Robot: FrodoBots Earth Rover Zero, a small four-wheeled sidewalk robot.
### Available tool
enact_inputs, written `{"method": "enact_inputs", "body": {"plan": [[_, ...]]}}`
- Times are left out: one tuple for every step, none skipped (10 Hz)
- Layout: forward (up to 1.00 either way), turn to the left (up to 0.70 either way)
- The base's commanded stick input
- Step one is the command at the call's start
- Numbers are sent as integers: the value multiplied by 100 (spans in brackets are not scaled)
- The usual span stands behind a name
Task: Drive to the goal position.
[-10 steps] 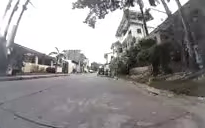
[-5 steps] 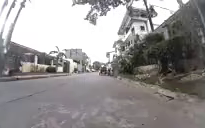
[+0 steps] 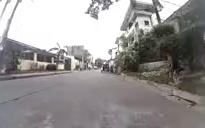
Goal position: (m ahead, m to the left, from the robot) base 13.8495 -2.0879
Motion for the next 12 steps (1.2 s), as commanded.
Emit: {"method": "enact_inputs", "body": {"plan": [[100,0],[100,0],[100,0],[100,0],[100,0],[100,0],[100,0],[100,0],[100,0],[100,0],[100,0],[100,0]]}}
